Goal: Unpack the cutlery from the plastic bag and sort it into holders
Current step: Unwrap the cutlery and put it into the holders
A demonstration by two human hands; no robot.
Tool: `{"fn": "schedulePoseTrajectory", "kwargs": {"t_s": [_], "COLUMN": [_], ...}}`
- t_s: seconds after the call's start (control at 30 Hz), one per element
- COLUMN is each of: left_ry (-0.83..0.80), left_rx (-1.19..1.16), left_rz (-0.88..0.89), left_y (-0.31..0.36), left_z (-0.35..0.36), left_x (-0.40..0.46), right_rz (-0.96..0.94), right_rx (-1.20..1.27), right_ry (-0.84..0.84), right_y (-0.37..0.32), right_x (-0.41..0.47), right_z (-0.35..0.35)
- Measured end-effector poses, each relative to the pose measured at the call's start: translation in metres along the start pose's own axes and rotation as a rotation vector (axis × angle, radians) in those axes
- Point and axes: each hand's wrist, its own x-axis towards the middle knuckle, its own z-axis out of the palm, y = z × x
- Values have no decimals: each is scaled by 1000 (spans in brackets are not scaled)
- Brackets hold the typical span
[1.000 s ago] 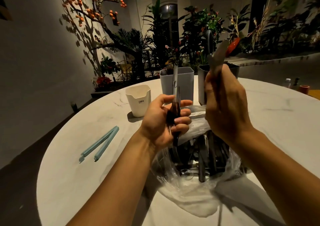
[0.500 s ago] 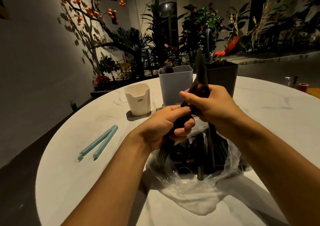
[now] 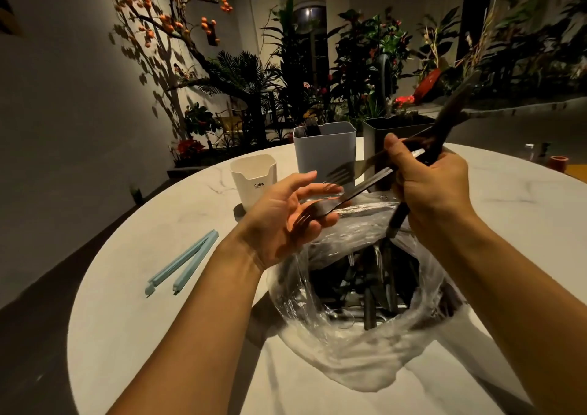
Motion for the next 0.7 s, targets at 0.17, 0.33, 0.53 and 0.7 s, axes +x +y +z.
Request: {"fn": "schedulePoseTrajectory", "kwargs": {"t_s": [0.17, 0.33, 0.53, 0.7], "left_ry": [288, 312, 242, 222], "left_rx": [0, -48, -51, -130], "left_rz": [192, 328, 360, 275], "left_y": [-13, -14, -14, -10], "left_z": [14, 14, 16, 17], "left_x": [16, 13, 11, 7], "right_rz": [91, 183, 198, 238], "right_rx": [140, 137, 207, 222], "right_ry": [-75, -143, -141, -213], "right_y": [-1, 3, 4, 6], "right_x": [-7, -17, -16, -13], "right_z": [2, 16, 13, 10]}}
